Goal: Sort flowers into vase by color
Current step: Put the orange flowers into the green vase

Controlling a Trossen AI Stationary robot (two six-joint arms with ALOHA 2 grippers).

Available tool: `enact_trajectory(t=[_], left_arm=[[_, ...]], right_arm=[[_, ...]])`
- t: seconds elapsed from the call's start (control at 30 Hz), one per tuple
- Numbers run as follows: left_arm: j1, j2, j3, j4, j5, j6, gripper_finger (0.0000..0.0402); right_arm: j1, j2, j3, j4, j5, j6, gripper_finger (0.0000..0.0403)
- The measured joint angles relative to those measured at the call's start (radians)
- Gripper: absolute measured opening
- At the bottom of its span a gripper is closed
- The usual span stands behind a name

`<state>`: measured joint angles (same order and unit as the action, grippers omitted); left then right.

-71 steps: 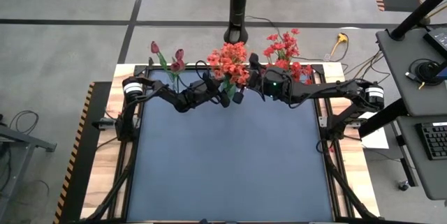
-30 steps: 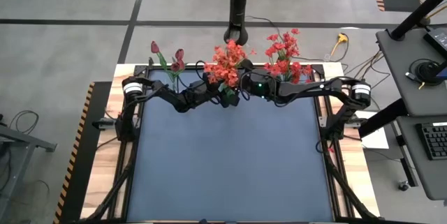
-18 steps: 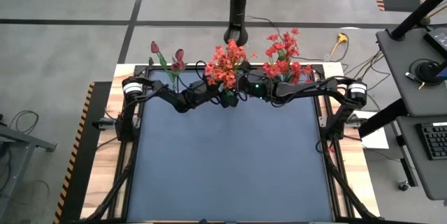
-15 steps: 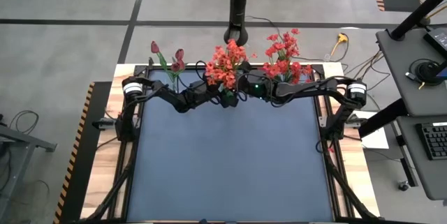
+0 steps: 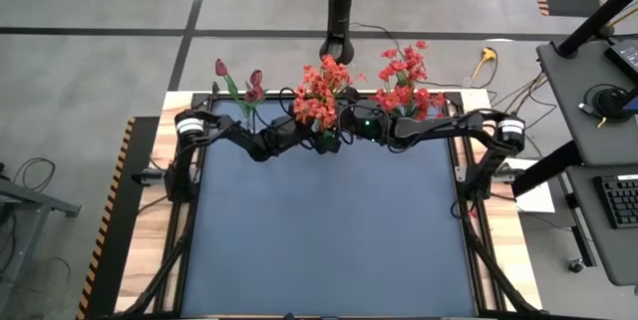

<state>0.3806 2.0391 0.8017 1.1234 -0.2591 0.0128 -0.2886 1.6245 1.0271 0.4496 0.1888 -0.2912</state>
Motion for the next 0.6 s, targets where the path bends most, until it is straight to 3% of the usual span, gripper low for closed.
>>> enact_trajectory(t=[0.33, 0.6], left_arm=[[0.0, 0.002, -0.002, 0.002, -0.004, -0.012, 0.0239], [-0.006, -0.009, -0.002, 0.011, -0.003, -0.014, 0.0265]], right_arm=[[0.003, -0.023, -0.001, -0.037, 0.03, -0.003, 0.0172], [0.015, -0.062, -0.001, -0.09, 0.047, 0.003, 0.0213]])
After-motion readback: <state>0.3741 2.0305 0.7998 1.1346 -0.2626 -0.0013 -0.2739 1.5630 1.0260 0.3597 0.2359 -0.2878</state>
